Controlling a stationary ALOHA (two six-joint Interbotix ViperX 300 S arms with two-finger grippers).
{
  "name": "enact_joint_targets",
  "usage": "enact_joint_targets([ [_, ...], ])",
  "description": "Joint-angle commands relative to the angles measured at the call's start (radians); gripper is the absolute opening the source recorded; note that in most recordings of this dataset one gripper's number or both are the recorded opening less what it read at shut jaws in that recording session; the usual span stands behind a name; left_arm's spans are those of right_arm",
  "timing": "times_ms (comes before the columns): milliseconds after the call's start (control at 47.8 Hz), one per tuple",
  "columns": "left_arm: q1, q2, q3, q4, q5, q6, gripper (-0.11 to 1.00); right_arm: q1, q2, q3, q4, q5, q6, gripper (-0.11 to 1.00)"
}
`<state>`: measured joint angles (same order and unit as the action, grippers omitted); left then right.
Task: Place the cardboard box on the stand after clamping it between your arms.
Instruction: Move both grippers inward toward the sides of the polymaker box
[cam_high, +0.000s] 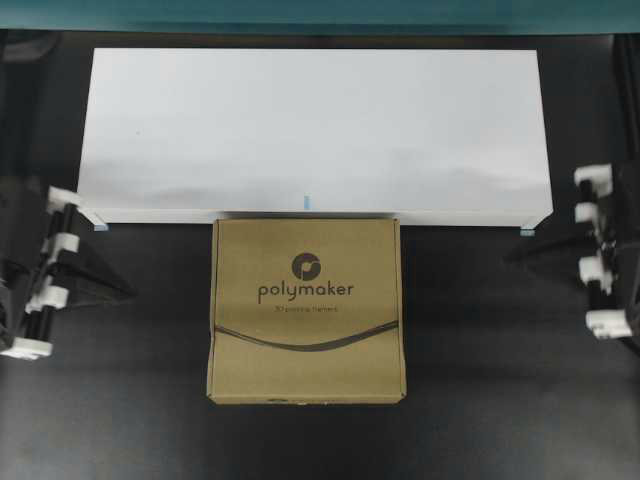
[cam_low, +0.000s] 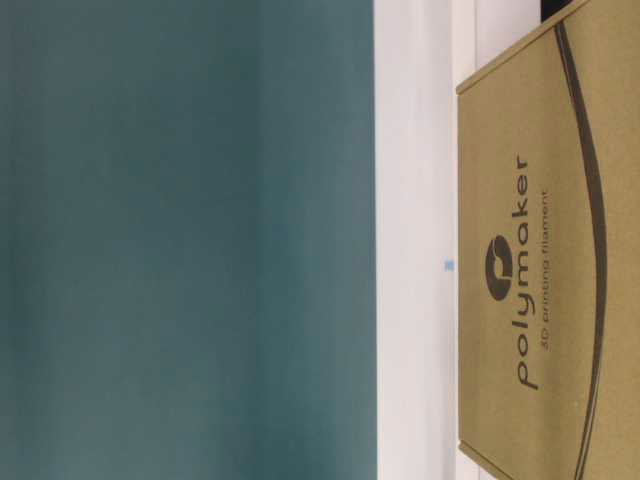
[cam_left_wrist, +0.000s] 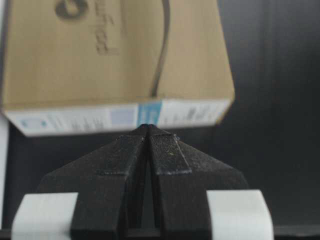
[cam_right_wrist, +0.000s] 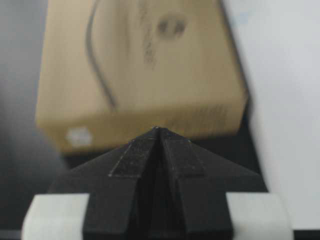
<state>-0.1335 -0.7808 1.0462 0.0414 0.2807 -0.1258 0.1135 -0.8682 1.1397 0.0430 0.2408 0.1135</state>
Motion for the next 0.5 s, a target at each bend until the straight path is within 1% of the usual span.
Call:
enact_joint_targets([
  [0, -0.005, 0.051, -0.038, 0.003, 0.015, -0.002, 0.00, 0.041, 0.054, -0.028, 0.002, 0.048, 0.015, 0.00],
  [167, -0.012, 0.163, -0.077, 0.003, 0.034, -0.003, 0.00, 0.067, 0.160, -0.064, 0.002, 0.069, 0.031, 0.00],
  [230, -0.012, 0.193, -0.091, 0.003, 0.057, -0.006, 0.00, 0.069, 0.206, -0.080, 0.005, 0.084, 0.051, 0.00],
  [293, -0.012, 0.219, -0.104, 0.003, 0.087, -0.014, 0.01, 0.069, 0.261, -0.097, 0.005, 0.114, 0.084, 0.00],
  [334, -0.012, 0.239, -0.117, 0.003, 0.107, -0.025, 0.03, 0.069, 0.291, -0.107, 0.003, 0.137, 0.104, 0.02],
  [355, -0.012, 0.247, -0.120, 0.003, 0.117, -0.028, 0.04, 0.069, 0.307, -0.112, 0.002, 0.147, 0.114, 0.03],
  [397, -0.012, 0.264, -0.126, 0.003, 0.133, -0.037, 0.11, 0.069, 0.333, -0.124, 0.000, 0.167, 0.126, 0.08],
  [481, -0.012, 0.296, -0.130, 0.003, 0.153, -0.060, 0.30, 0.069, 0.383, -0.147, -0.003, 0.190, 0.129, 0.26],
])
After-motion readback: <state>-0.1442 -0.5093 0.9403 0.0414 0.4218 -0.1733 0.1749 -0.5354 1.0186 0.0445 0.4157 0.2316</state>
